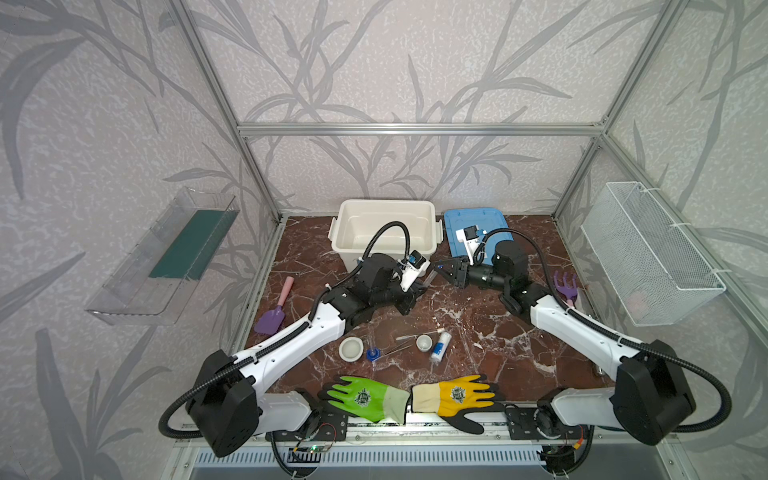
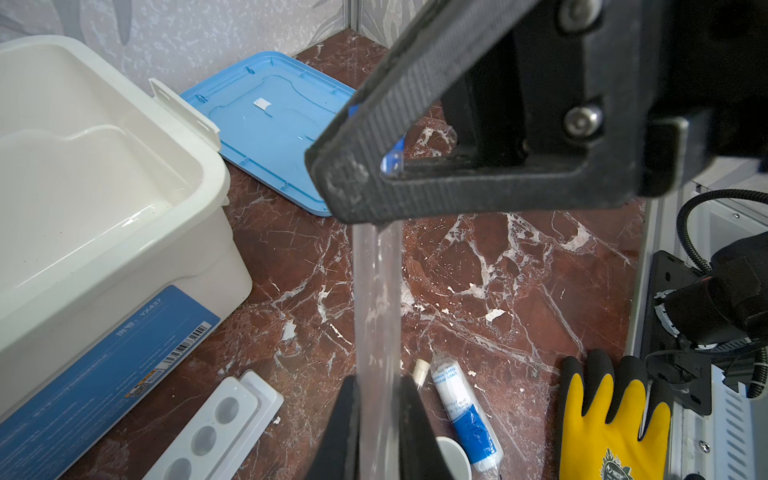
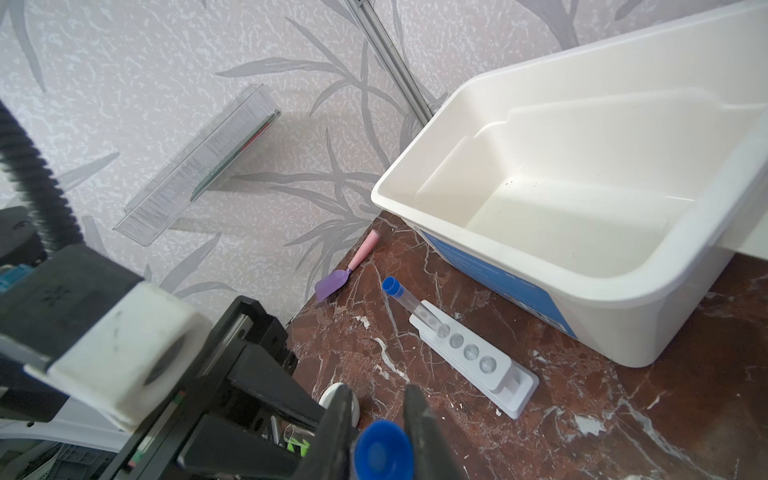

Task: Organize the chemistry lab equipment
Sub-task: 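Grasp the held tube below its blue cap with the right gripper, then open and withdraw the left gripper while the right carries the tube over the rack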

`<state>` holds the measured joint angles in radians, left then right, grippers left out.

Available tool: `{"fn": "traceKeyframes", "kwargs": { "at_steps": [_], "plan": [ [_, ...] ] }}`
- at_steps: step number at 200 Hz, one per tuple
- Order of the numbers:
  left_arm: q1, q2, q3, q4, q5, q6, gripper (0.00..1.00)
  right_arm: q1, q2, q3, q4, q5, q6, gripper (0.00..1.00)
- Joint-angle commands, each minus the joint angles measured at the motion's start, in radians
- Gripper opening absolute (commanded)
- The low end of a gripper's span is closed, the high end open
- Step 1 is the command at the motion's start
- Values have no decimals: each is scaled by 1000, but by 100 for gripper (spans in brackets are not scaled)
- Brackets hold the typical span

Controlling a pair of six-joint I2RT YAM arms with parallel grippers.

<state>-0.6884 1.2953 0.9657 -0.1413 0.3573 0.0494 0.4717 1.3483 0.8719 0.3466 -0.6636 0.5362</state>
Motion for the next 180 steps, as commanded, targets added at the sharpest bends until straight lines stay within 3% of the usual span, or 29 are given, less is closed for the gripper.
{"fn": "traceKeyframes", "kwargs": {
  "at_steps": [1, 70, 143, 180],
  "plan": [
    [-6, -17, 0, 12, -9, 0, 13, 6, 10, 16, 39, -10, 11, 21],
    [-7, -4, 0, 12, -28, 1, 17, 11, 29, 17, 59, -28, 25, 18],
    [-7, -10, 2, 10, -40, -1, 43, 19, 23, 61, -35, 27, -47, 16],
    [-5, -69, 9, -13, -83, 4, 49, 66, 30, 165, -232, 146, -218, 16]
  ]
}}
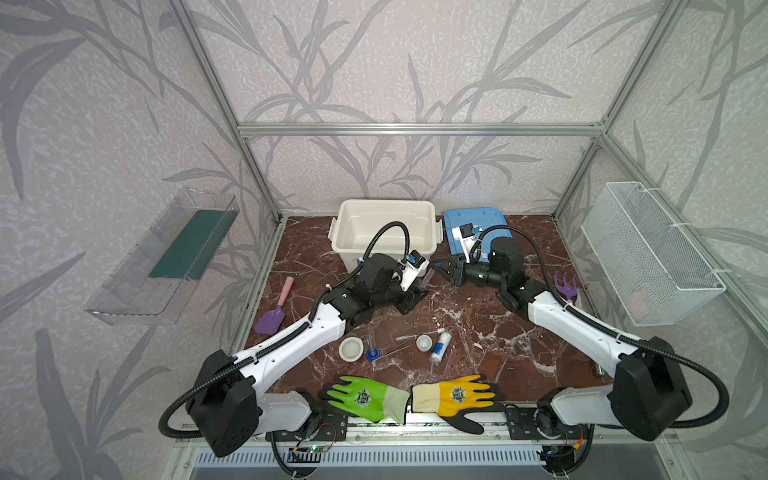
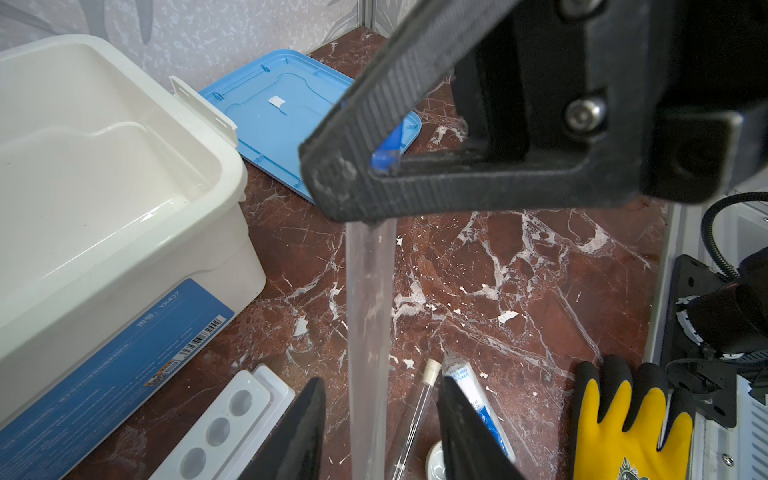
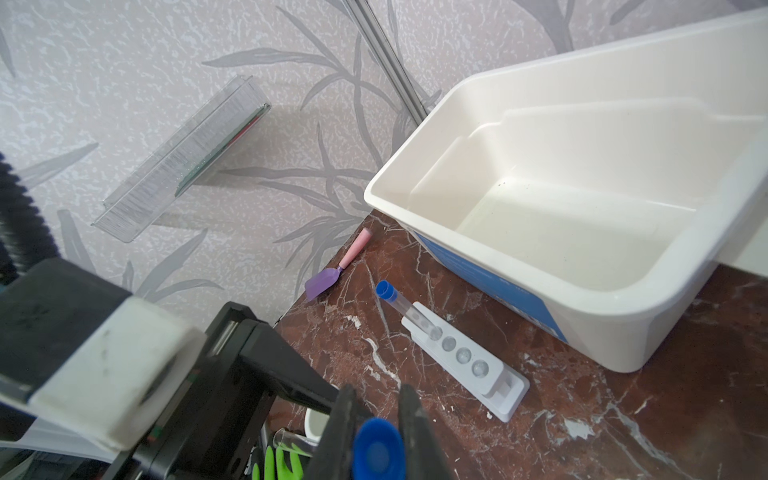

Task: Organize the chemistry lab equipment
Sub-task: 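Open and withdraw the left gripper while the right carries the tube over the rack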

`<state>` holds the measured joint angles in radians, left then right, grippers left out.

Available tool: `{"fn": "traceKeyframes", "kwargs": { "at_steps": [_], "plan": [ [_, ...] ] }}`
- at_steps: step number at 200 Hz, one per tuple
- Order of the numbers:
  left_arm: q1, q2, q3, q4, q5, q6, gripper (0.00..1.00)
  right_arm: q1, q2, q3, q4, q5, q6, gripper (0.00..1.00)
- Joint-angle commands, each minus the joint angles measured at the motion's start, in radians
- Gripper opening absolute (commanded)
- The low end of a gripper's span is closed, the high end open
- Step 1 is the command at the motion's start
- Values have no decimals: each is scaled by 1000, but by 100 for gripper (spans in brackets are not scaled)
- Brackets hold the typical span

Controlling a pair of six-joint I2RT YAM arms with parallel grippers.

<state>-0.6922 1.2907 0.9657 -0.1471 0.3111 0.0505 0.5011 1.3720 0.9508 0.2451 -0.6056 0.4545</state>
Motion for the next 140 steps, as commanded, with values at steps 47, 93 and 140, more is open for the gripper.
{"fn": "traceKeyframes", "kwargs": {
  "at_steps": [47, 93, 140],
  "plan": [
    [40, -254, -12, -48, -157, -5, 57, 108, 34, 210, -261, 250, -286, 16],
    [249, -433, -88, -134, -97, -112, 59, 182, 78, 287, -291, 364, -364, 16],
    [355, -528, -121, -259, -117, -147, 59, 245, 152, 362, -293, 425, -407, 16]
  ]
}}
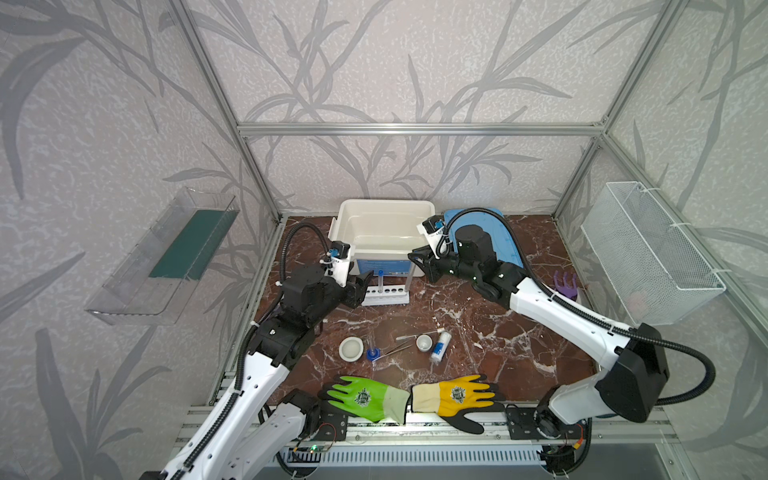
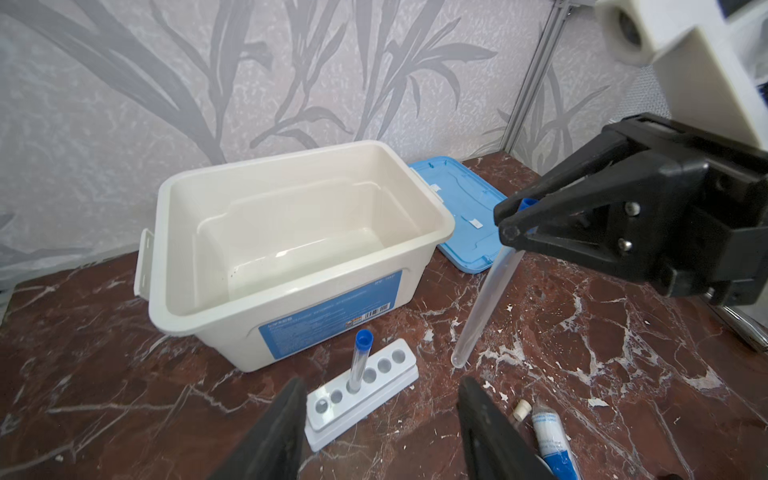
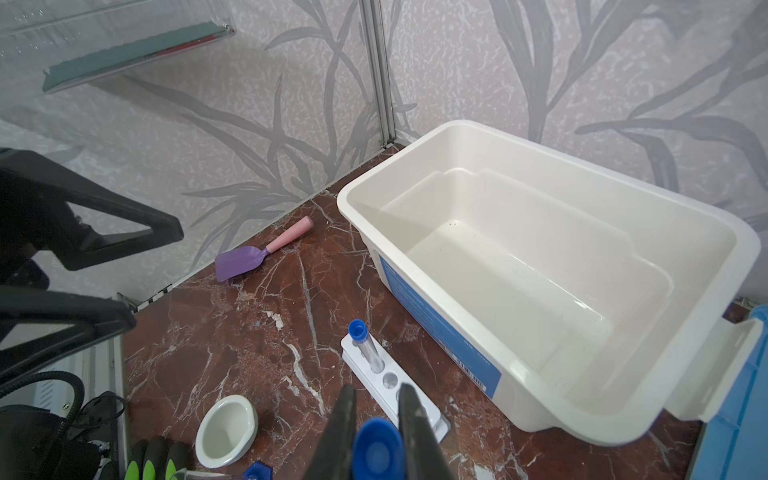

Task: Organize the chemistry lab equipment
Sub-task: 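Open and withdraw the left gripper while the right carries the tube over the rack, then lower the tube into a hole of the white rack with the right gripper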

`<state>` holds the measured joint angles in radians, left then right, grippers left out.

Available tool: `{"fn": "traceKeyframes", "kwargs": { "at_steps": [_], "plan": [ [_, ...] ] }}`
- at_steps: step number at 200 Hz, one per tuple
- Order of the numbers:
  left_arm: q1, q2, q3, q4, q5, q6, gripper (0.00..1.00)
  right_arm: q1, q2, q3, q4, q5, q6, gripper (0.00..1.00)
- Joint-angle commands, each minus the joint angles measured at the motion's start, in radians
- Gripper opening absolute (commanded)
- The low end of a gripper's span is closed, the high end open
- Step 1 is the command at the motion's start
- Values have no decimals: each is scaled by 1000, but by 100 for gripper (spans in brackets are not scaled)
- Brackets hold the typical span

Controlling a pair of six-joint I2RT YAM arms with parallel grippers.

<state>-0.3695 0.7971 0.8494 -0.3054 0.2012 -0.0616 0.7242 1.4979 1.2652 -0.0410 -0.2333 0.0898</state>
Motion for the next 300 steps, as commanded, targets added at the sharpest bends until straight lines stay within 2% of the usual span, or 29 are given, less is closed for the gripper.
{"fn": "traceKeyframes", "kwargs": {
  "at_steps": [1, 55, 117, 300],
  "plan": [
    [34, -34, -5, -104, -8, -35, 59, 23, 29, 50, -6, 52, -42, 16],
    [68, -92, -34, -143, -57, -37, 59, 48, 135, 91, 73, 72, -26, 16],
    [96, -87, -55, -116, -18, -37, 59, 78, 254, 170, 74, 98, -46, 16],
    [130, -85, -72, -98, 30, -15, 59, 86, 392, 234, 117, 132, -23, 17]
  ]
}}
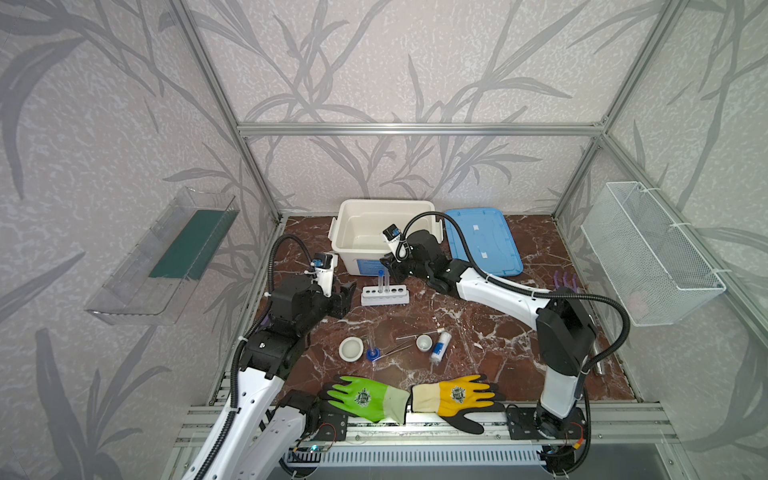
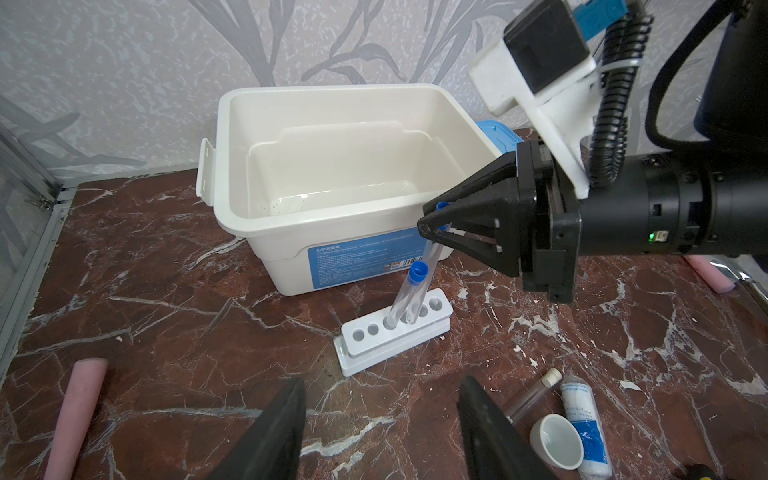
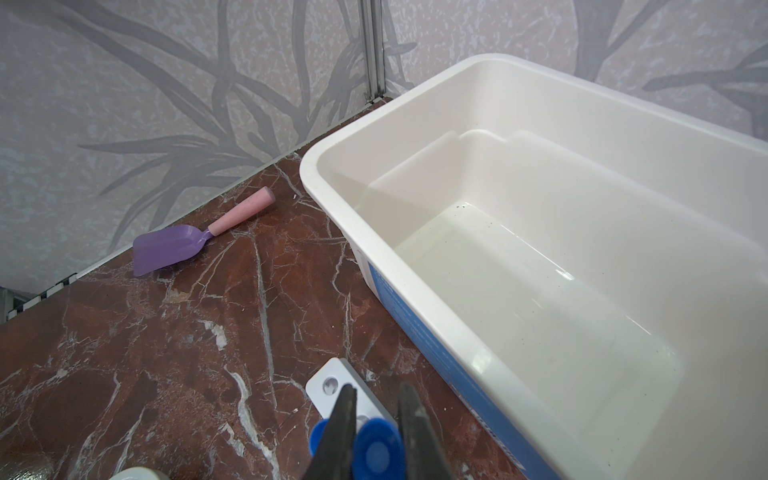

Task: Organize the chemistry lab equipment
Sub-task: 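Lower the tube into a hole of the white rack with the right gripper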

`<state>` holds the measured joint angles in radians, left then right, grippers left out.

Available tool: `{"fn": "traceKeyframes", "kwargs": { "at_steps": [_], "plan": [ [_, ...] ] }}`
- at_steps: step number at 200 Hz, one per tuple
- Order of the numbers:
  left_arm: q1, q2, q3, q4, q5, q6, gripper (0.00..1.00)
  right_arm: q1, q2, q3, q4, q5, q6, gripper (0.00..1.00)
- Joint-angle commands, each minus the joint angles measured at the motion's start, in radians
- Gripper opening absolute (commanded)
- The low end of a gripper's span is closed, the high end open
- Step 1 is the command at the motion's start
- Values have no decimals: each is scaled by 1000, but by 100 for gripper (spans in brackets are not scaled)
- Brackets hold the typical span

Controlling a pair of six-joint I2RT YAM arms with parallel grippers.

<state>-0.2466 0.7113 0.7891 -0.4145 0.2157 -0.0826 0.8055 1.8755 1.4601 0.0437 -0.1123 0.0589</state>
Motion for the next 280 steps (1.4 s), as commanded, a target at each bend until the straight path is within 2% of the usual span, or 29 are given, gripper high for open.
{"fn": "traceKeyframes", "kwargs": {
  "at_steps": [1, 187, 280],
  "plan": [
    [7, 2, -11, 11, 16, 7, 59, 4, 14, 40, 32, 11, 8, 17],
    [10, 1, -13, 5, 24, 10, 59, 4, 75, 28, 68, 37, -8, 17],
    [12, 5, -14, 2, 17, 16, 59, 28, 68, -33, 134, 79, -33, 18]
  ]
}}
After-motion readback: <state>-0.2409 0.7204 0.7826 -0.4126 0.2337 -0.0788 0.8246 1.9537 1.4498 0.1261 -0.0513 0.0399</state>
